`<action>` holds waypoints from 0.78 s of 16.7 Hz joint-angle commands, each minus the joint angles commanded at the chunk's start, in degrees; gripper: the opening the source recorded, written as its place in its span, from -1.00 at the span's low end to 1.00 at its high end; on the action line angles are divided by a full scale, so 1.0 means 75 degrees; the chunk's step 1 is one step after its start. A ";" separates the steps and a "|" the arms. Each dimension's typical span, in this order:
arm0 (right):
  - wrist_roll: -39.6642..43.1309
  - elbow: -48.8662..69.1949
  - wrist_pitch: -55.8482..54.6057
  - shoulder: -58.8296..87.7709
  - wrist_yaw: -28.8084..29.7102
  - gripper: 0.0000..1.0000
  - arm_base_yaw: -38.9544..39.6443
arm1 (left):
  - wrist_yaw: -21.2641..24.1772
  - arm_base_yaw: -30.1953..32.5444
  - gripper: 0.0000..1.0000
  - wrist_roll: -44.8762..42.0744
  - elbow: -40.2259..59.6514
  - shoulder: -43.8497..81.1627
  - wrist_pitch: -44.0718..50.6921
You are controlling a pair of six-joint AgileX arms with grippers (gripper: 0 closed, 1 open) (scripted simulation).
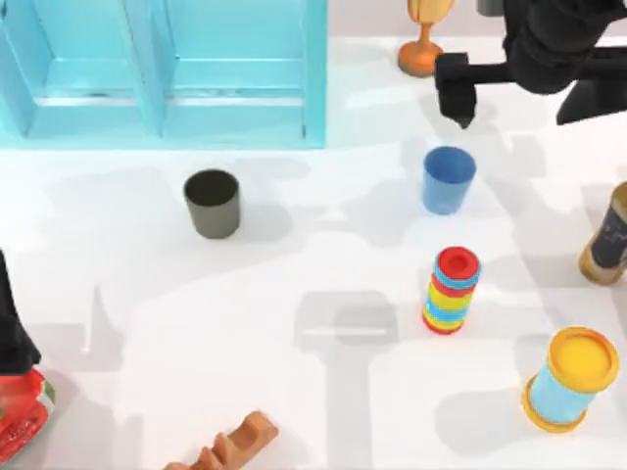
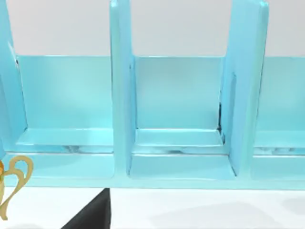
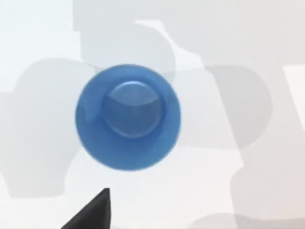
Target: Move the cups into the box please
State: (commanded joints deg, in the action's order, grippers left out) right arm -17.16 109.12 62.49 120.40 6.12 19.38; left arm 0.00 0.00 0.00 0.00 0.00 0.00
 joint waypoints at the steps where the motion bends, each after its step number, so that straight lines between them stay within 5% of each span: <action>1: -0.0181 0.0493 0.0336 0.0410 0.0001 1.00 0.0134 | 0.0000 0.0000 1.00 0.0000 0.0000 0.0000 0.0000; 8: -0.1194 0.3021 0.1806 0.1994 -0.0063 1.00 0.0825 | 0.0000 0.0000 1.00 0.0000 0.0000 0.0000 0.0000; 13: -0.1319 0.3335 0.1941 0.2196 -0.0077 1.00 0.0906 | 0.0000 0.0000 1.00 0.0000 0.0000 0.0000 0.0000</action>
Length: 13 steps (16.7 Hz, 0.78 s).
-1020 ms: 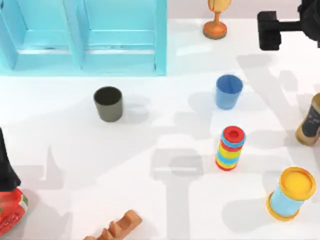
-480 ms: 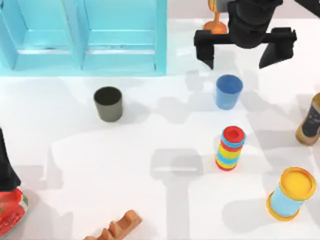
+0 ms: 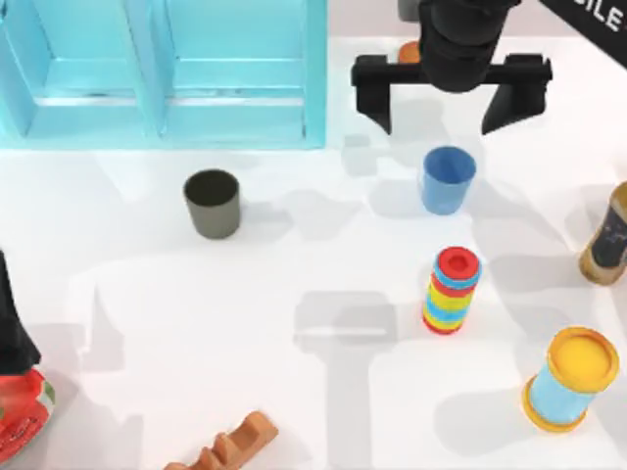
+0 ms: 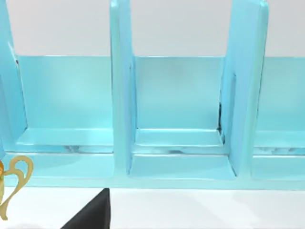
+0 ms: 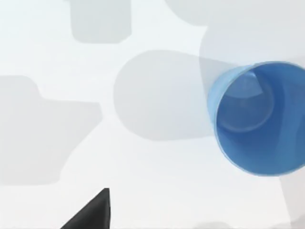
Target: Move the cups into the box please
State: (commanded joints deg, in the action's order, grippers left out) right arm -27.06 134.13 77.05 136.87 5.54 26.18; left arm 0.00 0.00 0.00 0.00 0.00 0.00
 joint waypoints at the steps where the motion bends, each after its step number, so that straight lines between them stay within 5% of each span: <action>1: 0.0000 0.0000 0.0000 0.0000 0.0000 1.00 0.0000 | 0.0000 0.0000 1.00 0.0000 0.0000 0.0000 0.0000; 13: 0.0122 -0.1759 -0.2439 0.0666 -0.0014 1.00 -0.0129 | 0.0000 0.0000 1.00 0.0000 0.0000 0.0000 0.0000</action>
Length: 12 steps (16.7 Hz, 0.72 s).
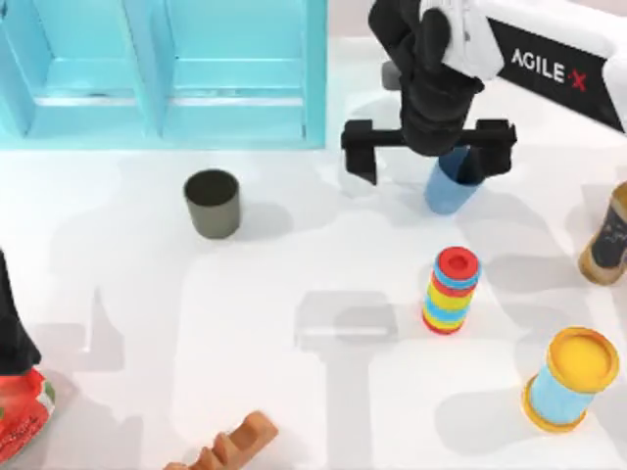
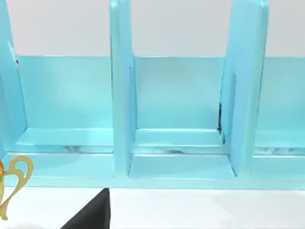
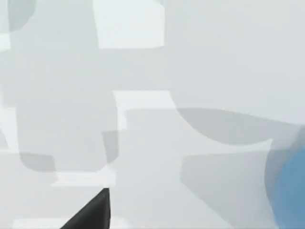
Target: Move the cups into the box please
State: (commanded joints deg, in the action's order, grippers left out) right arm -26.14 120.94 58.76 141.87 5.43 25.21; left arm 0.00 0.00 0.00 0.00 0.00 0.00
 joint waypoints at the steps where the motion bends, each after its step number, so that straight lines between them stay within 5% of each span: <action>1: 0.0000 -0.0009 -0.0010 0.0005 0.0000 1.00 -0.0001 | 0.0000 0.0000 1.00 0.0000 0.0000 0.0000 0.0000; 4: 0.0000 -0.0009 -0.0010 0.0005 0.0000 1.00 -0.0001 | 0.0000 0.0000 1.00 0.0000 0.0000 0.0000 0.0000; 12: 0.0000 -0.0009 -0.0010 0.0005 0.0000 -0.21 -0.0001 | 0.0000 0.0000 1.00 0.0000 0.0000 0.0000 0.0000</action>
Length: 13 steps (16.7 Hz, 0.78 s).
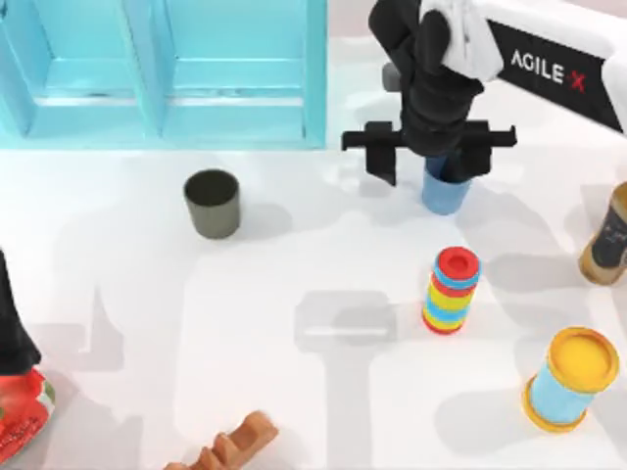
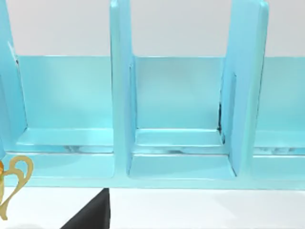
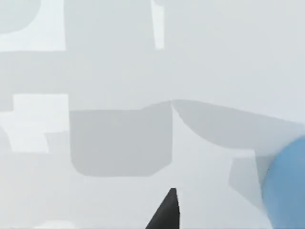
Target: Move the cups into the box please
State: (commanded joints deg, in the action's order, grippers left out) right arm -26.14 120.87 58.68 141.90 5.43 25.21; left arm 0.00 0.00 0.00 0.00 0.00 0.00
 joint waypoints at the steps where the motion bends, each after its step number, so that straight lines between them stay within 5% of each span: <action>1: 0.0000 0.0000 0.0000 0.0000 0.0000 -0.36 0.0000 | 0.0000 0.0000 1.00 0.0000 0.0000 0.0000 0.0000; 5: 0.0000 0.0000 0.0000 0.0000 0.0000 -0.96 0.0000 | 0.0000 0.0000 1.00 0.0000 0.0000 0.0000 0.0000; 13: 0.0000 0.0000 0.0000 0.0000 0.0000 -1.00 0.0000 | 0.0000 0.0000 1.00 0.0000 0.0000 0.0000 0.0000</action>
State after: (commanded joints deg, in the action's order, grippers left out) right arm -26.14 120.87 58.68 141.90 5.43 25.21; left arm 0.00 0.00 0.00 0.00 0.00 0.00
